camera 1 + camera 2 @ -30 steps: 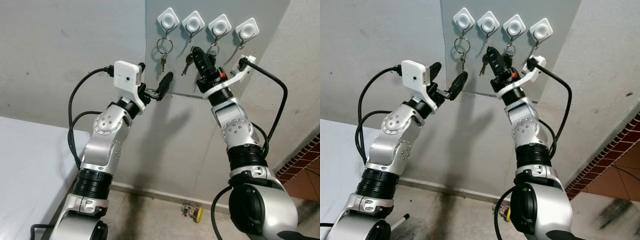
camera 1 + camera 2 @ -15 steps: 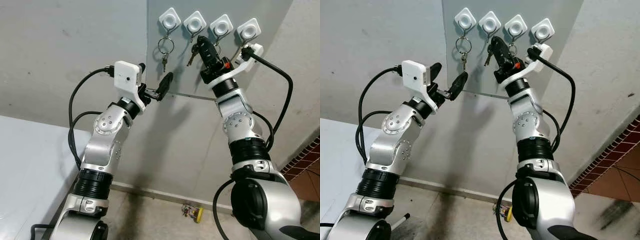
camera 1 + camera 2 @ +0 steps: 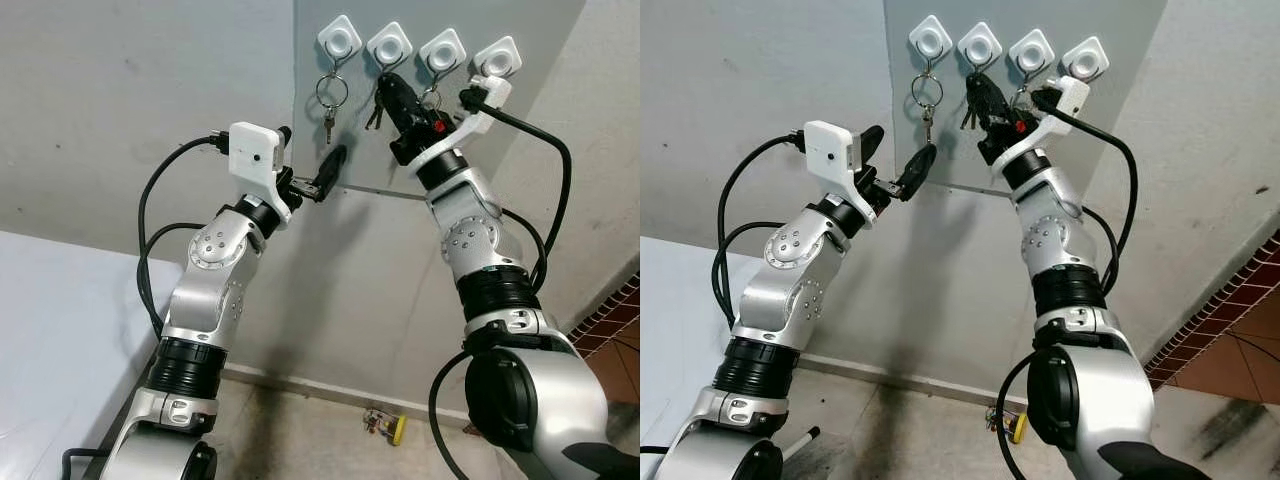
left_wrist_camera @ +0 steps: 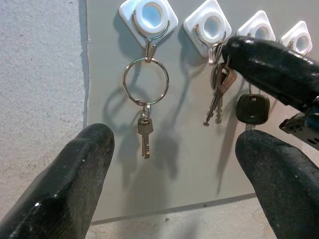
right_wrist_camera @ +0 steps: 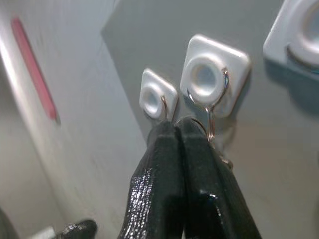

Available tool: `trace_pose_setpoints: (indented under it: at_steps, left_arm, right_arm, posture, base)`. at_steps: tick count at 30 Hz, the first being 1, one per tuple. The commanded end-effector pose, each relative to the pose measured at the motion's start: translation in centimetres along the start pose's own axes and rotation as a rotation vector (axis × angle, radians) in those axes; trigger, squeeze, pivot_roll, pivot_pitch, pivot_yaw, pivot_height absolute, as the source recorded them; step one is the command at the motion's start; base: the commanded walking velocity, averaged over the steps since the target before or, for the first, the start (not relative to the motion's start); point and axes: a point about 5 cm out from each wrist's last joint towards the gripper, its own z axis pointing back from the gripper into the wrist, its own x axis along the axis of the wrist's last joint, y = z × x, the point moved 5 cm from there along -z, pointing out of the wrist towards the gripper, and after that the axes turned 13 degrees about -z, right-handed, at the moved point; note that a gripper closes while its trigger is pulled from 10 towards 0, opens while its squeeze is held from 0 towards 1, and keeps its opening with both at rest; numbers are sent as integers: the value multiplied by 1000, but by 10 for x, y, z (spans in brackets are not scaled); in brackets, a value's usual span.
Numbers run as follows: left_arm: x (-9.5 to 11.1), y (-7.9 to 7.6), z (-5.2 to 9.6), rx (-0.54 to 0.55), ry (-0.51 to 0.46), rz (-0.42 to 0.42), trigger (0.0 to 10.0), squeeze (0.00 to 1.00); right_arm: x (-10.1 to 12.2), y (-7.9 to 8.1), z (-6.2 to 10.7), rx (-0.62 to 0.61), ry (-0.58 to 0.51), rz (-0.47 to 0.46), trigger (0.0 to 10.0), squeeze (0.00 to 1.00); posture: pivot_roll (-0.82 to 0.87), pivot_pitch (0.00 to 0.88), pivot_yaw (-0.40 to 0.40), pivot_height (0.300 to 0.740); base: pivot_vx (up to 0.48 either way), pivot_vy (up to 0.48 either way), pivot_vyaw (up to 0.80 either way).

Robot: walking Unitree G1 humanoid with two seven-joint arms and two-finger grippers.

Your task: Hang keys on a hook

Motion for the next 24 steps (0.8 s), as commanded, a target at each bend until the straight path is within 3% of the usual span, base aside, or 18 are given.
trace_pose_setpoints:
  at_steps: [1, 3, 6, 14, 22, 24]
  left_arm:
    - [7, 1, -2, 1, -13, -16, 10000, 0]
    - [7, 1, -2, 2, -13, -16, 10000, 0]
    - [7, 0, -2, 0, -15, -14, 10000, 0]
    - [7, 0, -2, 2, -15, -8, 10000, 0]
    - [6, 0, -1, 5, -14, -8, 10000, 0]
    - [6, 0, -1, 5, -13, -8, 10000, 0]
  right_arm:
    - [2, 6, -7, 12, 29, 77, 10000, 0]
    - [1, 5, -7, 6, 39, 95, 10000, 0]
    - [-3, 3, -7, -12, 86, 196, 10000, 0]
    - [-2, -4, -9, -67, 118, 272, 10000, 0]
    - [3, -7, -11, -97, 102, 307, 10000, 0]
    - [3, -7, -11, -97, 91, 266, 10000, 8]
  posture:
    - [50, 0, -57, 732]
    - [50, 0, -57, 732]
    - [47, 0, -56, 732]
    - [45, 0, -57, 732]
    - [45, 0, -57, 732]
    - [46, 0, -58, 732]
  base:
    - [0, 0, 0]
    - [0, 0, 0]
    - [0, 0, 0]
    - [0, 0, 0]
    - [0, 0, 0]
    - [0, 0, 0]
